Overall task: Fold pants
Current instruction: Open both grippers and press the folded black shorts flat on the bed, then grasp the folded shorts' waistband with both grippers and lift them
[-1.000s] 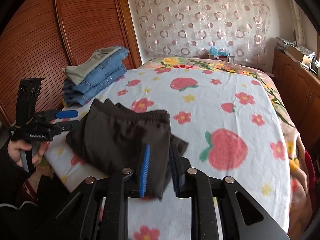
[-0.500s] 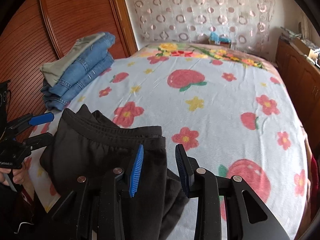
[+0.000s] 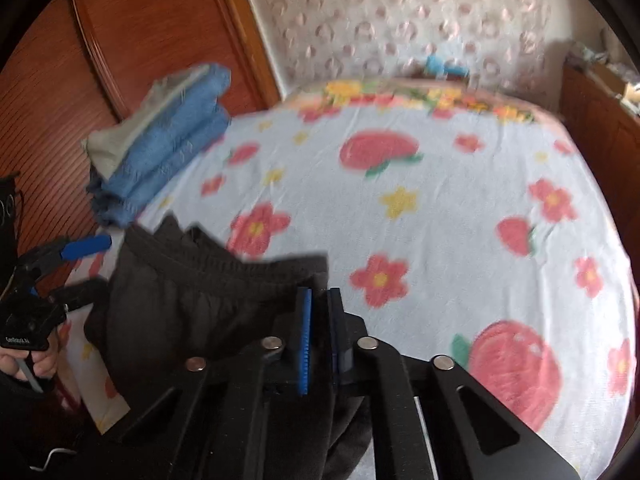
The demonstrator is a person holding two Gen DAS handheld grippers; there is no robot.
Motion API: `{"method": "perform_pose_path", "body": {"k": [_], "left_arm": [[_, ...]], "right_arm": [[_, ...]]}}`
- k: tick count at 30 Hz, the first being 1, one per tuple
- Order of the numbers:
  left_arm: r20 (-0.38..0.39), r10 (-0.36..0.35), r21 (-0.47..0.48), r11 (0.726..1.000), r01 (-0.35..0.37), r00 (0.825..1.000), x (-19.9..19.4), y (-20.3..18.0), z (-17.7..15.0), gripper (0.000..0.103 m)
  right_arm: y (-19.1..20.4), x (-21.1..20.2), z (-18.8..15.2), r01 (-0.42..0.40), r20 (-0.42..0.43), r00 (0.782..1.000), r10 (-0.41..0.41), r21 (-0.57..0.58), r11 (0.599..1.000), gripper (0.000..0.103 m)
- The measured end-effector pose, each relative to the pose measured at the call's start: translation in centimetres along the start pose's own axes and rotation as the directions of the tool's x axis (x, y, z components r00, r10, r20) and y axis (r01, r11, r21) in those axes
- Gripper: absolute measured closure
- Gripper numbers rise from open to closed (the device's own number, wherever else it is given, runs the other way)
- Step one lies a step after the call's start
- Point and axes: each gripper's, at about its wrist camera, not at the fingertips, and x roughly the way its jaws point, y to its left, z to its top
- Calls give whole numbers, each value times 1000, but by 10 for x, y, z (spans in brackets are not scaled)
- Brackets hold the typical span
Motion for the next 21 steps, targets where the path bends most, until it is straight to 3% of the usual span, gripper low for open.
{"method": "perform_pose_path", "body": {"k": [3, 8, 12, 21], "left_arm": [[0, 9, -6, 1000, -9, 1000, 1, 1, 0, 25], [-6, 19, -23, 1000, -19, 1000, 4, 5, -2, 25], [-19, 30, -33, 999, -31, 999, 9, 10, -2, 25], [-30, 23, -61, 998, -25, 999, 18, 20, -3, 25]], "right_arm": [[-9, 2, -1, -5, -6, 1000, 5, 56, 998, 96], [-11, 11, -6, 13, -61, 998, -10, 41, 999, 96], [-11, 4, -6, 40, -56, 998, -38, 33, 999, 80], [-8, -35, -32, 52, -64, 997, -50, 31, 998, 69]]}}
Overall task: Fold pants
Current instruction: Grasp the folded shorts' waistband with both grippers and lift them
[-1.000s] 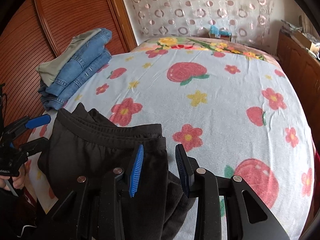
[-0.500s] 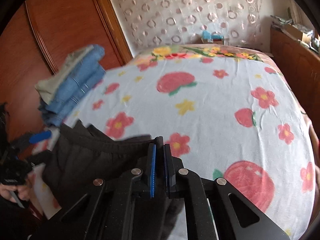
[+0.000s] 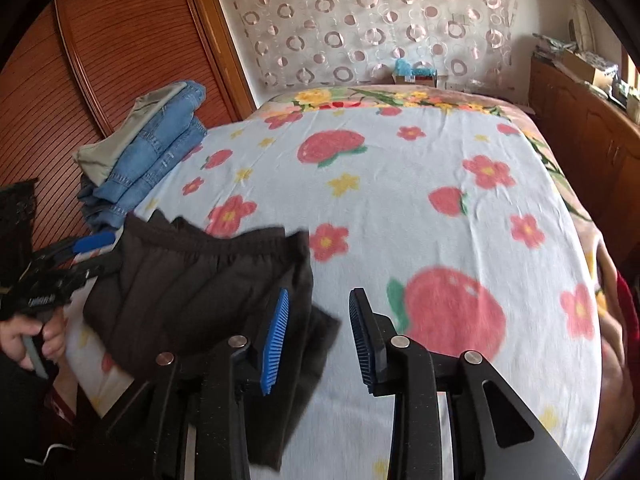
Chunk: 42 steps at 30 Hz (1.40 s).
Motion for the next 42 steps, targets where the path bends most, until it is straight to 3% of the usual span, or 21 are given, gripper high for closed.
{"method": "perform_pose_path", "body": {"k": [4, 8, 11, 19, 23, 26, 29, 31, 33, 42], "left_arm": [[-13, 0, -2, 1000, 0, 1000, 6, 3, 1, 26], [-32, -27, -16, 1000, 26, 999, 13, 7, 4, 42], [-43, -54, -30, 998, 53, 998, 18, 10, 6, 47], [-66, -58, -41, 998, 56, 996, 28, 11, 9, 48], [-57, -52, -37, 998, 50, 997, 30, 11, 10, 48], [-44, -50, -31, 998, 48, 998, 30, 11, 9, 50], [-41, -87, -37, 996, 86, 995, 30, 9, 7, 74], [-32, -84, -25, 996, 83, 996, 28, 5, 7, 83], [-20, -84, -23, 996, 83, 996, 26, 3, 8, 90], [48, -103, 8, 995, 102, 994, -6, -7, 14, 93]], "right_arm": [[1, -4, -6, 6, -15, 1000, -6, -5, 1000, 61], [-2, -2, -6, -20, -23, 1000, 21, 24, 1000, 56], [2, 3, -3, -7, -21, 1000, 7, 11, 1000, 56], [22, 15, -1, 60, -17, 998, -61, -63, 996, 56], [21, 16, -3, 57, -8, 998, -57, -56, 997, 56], [21, 16, -4, 56, -6, 998, -56, -54, 997, 64], [20, 15, -4, 35, -10, 999, -35, -53, 998, 74], [21, 15, -5, 8, -24, 1000, -10, -61, 998, 87], [21, 15, -4, -2, -32, 999, 0, -75, 997, 90], [24, -4, -5, 1, 33, 999, 2, -91, 996, 93]]}}
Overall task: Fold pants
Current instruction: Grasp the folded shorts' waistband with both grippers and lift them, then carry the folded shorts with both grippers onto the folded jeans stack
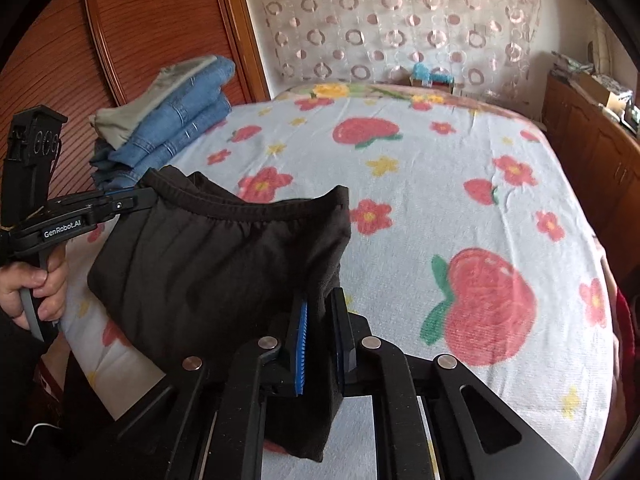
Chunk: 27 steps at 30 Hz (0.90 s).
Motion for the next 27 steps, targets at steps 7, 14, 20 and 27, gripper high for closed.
{"method": "perform_pose_path", "body": {"k": [7, 14, 20, 27], "left_arm": [[104, -3, 25, 1000, 1, 995, -39, -15, 17, 93], [178, 7, 99, 995, -25, 984, -71, -31, 38, 93], [232, 25, 121, 991, -54, 972, -94, -32, 50, 93], [264, 56, 112, 990, -88, 963, -105, -19, 58, 93]], "right_arm": [[8, -32, 12, 7, 93, 996, -4, -27, 1000, 93], [15, -60, 25, 13, 166, 986, -2, -68, 998, 93], [23, -71, 37, 25, 213, 977, -2, -104, 994, 93], [31, -63, 50, 28, 239, 971, 10, -156, 987, 93]]}}
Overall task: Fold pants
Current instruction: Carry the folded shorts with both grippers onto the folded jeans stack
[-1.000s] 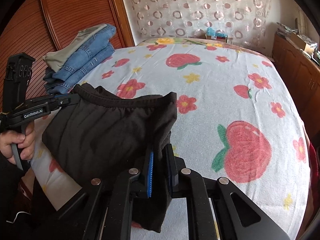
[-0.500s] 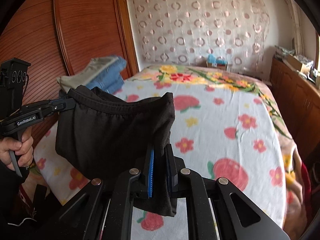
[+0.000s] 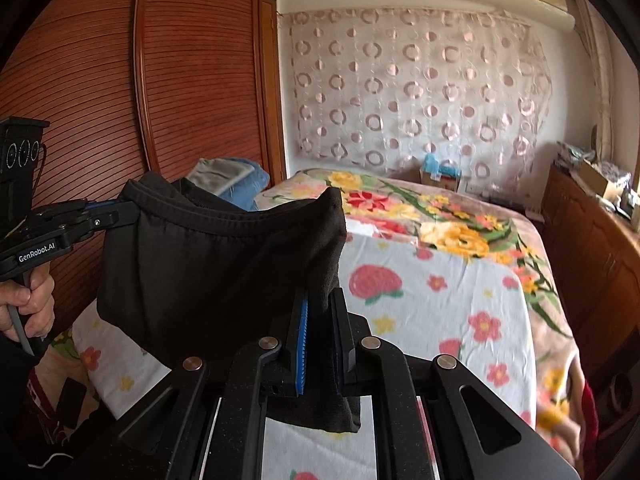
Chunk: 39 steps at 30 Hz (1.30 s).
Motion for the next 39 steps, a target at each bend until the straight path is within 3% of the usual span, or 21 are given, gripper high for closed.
{"method": "perform_pose_path", "body": {"k": [9, 17, 27, 33, 39], "left_arm": [[4, 69, -43, 997, -69, 998, -1, 48, 1, 93], [18, 144, -73, 987, -142, 989, 0, 95, 12, 93], [57, 253, -121, 962, -245, 966, 7, 146, 21, 93], [92, 310, -167, 942, -292, 946, 5, 164, 9, 93], [81, 334, -196, 929, -313, 939, 4, 172, -2, 93]], "right_arm": [[5, 39, 19, -64, -18, 998, 62, -91, 994, 93], [3, 96, 67, -108, -10, 994, 108, -168, 980, 93], [-6, 177, 105, -162, 17, 985, 172, -260, 952, 93], [-1, 222, 119, -173, 24, 982, 190, -315, 933, 93], [16, 254, 130, -179, 18, 980, 199, -357, 917, 93]]}}
